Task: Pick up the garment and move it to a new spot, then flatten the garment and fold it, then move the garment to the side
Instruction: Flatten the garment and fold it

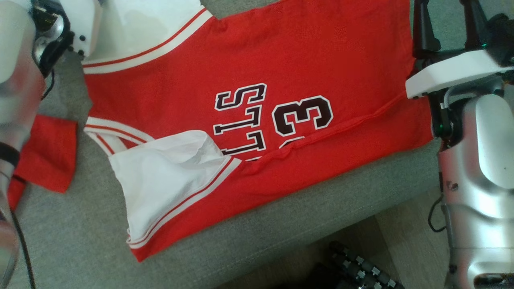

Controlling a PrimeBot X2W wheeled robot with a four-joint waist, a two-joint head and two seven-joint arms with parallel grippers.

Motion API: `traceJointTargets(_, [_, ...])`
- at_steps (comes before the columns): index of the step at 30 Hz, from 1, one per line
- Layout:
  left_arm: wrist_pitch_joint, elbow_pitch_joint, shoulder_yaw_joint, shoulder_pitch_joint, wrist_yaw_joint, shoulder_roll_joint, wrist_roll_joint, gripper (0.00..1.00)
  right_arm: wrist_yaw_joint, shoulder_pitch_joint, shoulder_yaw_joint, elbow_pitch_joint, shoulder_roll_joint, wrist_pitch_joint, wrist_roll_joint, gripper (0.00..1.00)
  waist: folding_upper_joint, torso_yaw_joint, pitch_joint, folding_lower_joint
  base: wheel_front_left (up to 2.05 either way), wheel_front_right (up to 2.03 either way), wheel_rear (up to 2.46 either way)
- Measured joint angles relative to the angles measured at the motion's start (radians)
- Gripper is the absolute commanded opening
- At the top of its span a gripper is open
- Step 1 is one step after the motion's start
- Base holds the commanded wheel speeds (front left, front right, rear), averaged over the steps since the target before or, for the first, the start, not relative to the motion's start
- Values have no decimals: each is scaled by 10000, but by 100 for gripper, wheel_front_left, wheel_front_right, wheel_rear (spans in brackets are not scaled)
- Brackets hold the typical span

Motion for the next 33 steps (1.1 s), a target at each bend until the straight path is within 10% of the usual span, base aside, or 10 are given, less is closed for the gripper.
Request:
traceJointTargets(7, [224,-385,-886,-40,2,54,-1028,100,0,-12,-230,56,8,8,-46,100,0,119,-19,0,0,0,0])
traceJointTargets(9, [360,-512,-1131,-73,2,59,-1398,0,0,-81,-238,169,15,19,-46,100,0,151,-30,0,0,0,0])
traceJointTargets(33, [-2865,-2355,-1868,894,255,-811,-2084,0,0,-1321,-571,3680,-1735,1097,418,100,0,2377,-1242,-1,0,0,0])
